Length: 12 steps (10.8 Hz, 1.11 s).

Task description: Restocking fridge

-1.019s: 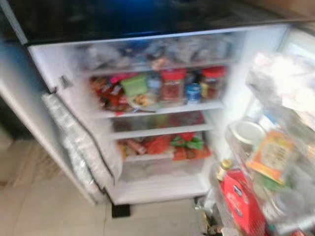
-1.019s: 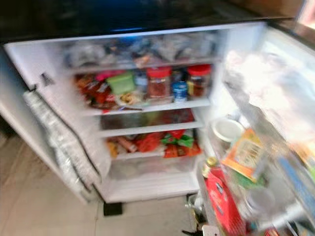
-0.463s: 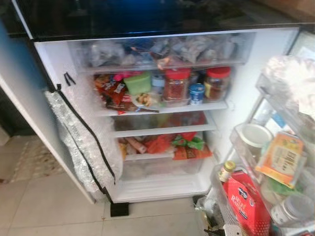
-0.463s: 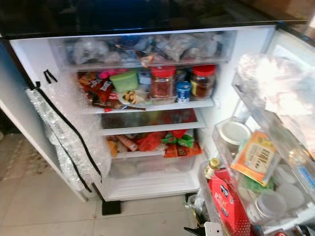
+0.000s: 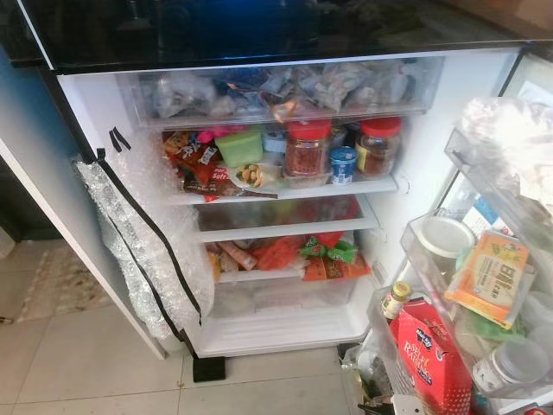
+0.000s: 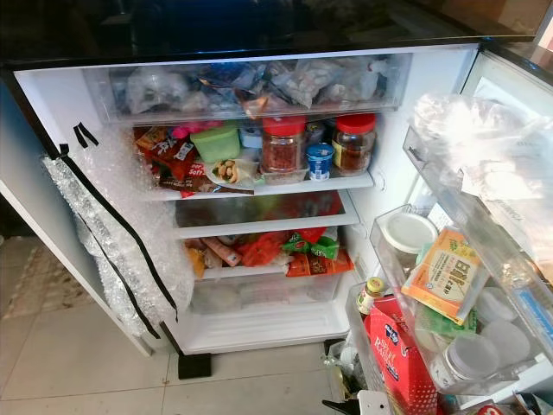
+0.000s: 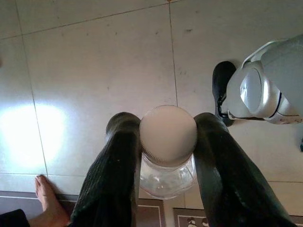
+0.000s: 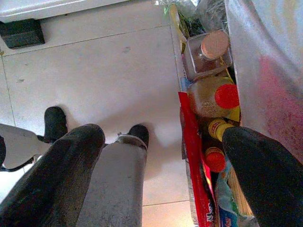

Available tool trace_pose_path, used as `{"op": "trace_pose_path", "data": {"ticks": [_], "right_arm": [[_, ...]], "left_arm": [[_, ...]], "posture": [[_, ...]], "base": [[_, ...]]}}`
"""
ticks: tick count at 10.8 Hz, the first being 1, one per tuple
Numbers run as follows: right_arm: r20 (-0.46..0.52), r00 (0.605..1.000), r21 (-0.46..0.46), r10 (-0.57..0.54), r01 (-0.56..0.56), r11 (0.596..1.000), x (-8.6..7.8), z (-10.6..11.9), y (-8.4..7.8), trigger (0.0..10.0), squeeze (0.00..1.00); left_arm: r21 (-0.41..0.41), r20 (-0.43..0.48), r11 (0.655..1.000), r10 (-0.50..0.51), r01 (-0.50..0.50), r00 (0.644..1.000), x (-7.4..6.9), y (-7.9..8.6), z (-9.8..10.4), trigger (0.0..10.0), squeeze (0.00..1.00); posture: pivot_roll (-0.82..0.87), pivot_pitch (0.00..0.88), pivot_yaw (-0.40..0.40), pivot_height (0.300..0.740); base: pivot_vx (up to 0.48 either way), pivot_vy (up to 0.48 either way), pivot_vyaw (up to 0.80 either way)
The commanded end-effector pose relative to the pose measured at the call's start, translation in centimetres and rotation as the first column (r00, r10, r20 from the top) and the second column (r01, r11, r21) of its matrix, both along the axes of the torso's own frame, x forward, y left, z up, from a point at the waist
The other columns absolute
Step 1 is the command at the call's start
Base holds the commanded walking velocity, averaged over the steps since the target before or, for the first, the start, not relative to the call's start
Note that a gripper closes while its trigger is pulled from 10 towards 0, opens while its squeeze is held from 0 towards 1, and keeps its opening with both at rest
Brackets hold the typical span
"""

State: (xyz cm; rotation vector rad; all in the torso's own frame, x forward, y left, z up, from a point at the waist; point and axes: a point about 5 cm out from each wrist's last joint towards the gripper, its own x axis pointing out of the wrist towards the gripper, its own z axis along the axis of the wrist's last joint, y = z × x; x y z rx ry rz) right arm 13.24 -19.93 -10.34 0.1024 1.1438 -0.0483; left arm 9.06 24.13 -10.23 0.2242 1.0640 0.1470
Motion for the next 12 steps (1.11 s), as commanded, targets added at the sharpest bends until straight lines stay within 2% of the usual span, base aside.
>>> {"op": "trace_pose_path", "data": {"ticks": [1,6,9,10,12], "right_arm": [[0.002,1.0,-0.005,0.005,-0.005,1.0,0.1,0.0,-0.2,10.0,0.0],[0.003,1.0,-0.002,0.008,-0.008,1.0,0.0,0.1,-0.2,10.0,0.0],[0.001,1.0,-0.001,0.008,-0.008,1.0,0.0,0.0,-0.2,10.0,0.0],[0.0,1.0,0.001,0.007,-0.007,1.0,-0.1,0.0,-0.2,10.0,0.0],[-0.001,1.0,0.005,0.01,-0.01,1.0,-0.1,0.0,-0.3,10.0,0.0]], "left_arm": [[0.006,-0.011,1.0,-0.008,0.008,1.0,-0.4,0.1,0.0,10.0,0.0],[0.005,-0.01,1.0,-0.006,0.006,1.0,-0.4,0.1,-0.1,10.0,0.0],[0.01,0.013,1.0,0.015,-0.015,1.0,-0.4,0.1,0.0,10.0,0.0],[0.021,0.084,0.998,0.063,-0.065,0.994,-0.2,0.2,0.3,10.0,0.0],[0.037,0.228,0.998,0.044,-0.054,0.973,0.7,0.1,1.1,10.0,0.0]], "posture": [[0.08,0.0,-0.001,0.74],[0.08,0.0,-0.003,0.74],[0.08,0.0,-0.004,0.74],[0.08,0.0,-0.005,0.74],[0.09,0.0,-0.011,0.74]], "base": [[0.0,-0.315,0.0],[0.0,-0.317,0.0],[0.0,0.0,0.0],[0.0,0.0,0.0],[0.0,0.0,0.0]]}}
